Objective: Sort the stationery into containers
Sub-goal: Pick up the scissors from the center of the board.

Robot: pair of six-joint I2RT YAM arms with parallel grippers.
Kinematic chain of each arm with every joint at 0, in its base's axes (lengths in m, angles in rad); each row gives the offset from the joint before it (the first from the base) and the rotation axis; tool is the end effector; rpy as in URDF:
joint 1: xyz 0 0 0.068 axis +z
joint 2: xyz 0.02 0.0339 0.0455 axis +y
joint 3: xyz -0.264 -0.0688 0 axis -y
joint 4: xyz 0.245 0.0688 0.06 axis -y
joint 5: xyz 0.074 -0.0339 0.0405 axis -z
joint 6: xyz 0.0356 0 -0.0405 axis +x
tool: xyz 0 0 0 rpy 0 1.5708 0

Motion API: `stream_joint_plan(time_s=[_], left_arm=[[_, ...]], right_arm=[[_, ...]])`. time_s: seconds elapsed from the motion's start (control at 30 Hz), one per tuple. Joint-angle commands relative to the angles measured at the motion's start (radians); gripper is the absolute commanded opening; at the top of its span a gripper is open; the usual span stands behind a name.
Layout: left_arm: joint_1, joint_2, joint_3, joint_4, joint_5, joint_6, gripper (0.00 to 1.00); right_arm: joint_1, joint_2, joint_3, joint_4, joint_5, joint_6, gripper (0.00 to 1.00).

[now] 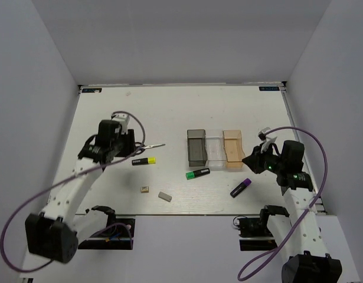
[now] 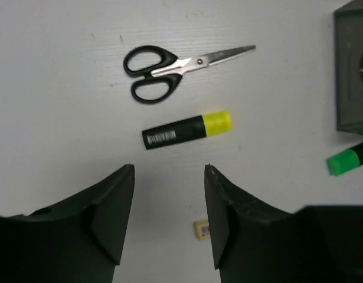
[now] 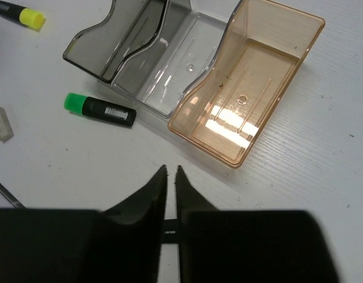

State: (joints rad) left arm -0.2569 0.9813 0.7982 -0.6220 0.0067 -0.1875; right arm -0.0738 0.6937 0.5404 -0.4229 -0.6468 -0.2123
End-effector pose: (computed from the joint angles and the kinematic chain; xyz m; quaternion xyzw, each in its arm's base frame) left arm 0.1944 -0.0513 0.2683 0.0334 0.9270 -0.0854 0.3637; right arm 0.1553 0.0100 0.2484 -0.2089 0.8208 0.2120 0.4875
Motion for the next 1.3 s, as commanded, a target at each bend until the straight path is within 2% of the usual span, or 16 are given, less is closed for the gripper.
stream_joint_plan(time_s=[0.0,0.03,0.07,0.1,0.13,0.17,0.27,0.33,0.4,0.43,0.47,0.57,1.27], left_arm=[[0.002,0.278,0.224,-0.119,-0.054,0.061,0.62],[0.002,0.321,0.246,-0.122,-0.06,0.074,0.56],[0.005,0.354,0.271,-0.136,-0.066,0.08,0.48],[0.008,0.455,0.338,-0.146,-0.07,0.092,0.39],[0.013,0.485,0.36,-0.154,-0.07,0.1,0.22],[0.018,0.512,0.38,-0.159,-0.076,0.105,0.17],[0.048,0.644,0.461,-0.157,-0.062,0.144,0.14],[0.064,0.681,0.482,-0.144,-0.016,0.178,0.14],[0.091,0.714,0.492,-0.137,-0.008,0.209,0.2],[0.099,0.721,0.495,-0.137,0.043,0.232,0.23],[0.108,0.749,0.507,-0.134,0.047,0.247,0.3],[0.113,0.792,0.535,-0.139,0.053,0.27,0.37],[0.099,0.915,0.562,-0.076,0.053,0.306,0.37]], right_arm=[[0.009,0.003,0.052,-0.014,-0.044,0.004,0.23],[0.011,0.004,0.055,-0.023,-0.037,0.007,0.37],[0.017,0.016,0.061,-0.03,-0.03,0.005,0.44],[0.019,0.018,0.07,-0.043,-0.028,0.005,0.48],[0.025,0.021,0.073,-0.047,-0.019,0.008,0.49],[0.026,0.026,0.082,-0.053,-0.014,0.008,0.51],[0.04,0.029,0.087,-0.065,-0.002,0.004,0.55],[0.051,0.024,0.09,-0.068,0.007,0.001,0.56],[0.057,0.024,0.093,-0.071,0.019,-0.002,0.58],[0.063,0.027,0.095,-0.071,0.019,-0.001,0.6],[0.066,0.03,0.096,-0.074,0.022,-0.004,0.6],[0.072,0.041,0.099,-0.08,0.033,-0.009,0.61],[0.137,0.056,0.101,-0.094,0.082,-0.039,0.62]])
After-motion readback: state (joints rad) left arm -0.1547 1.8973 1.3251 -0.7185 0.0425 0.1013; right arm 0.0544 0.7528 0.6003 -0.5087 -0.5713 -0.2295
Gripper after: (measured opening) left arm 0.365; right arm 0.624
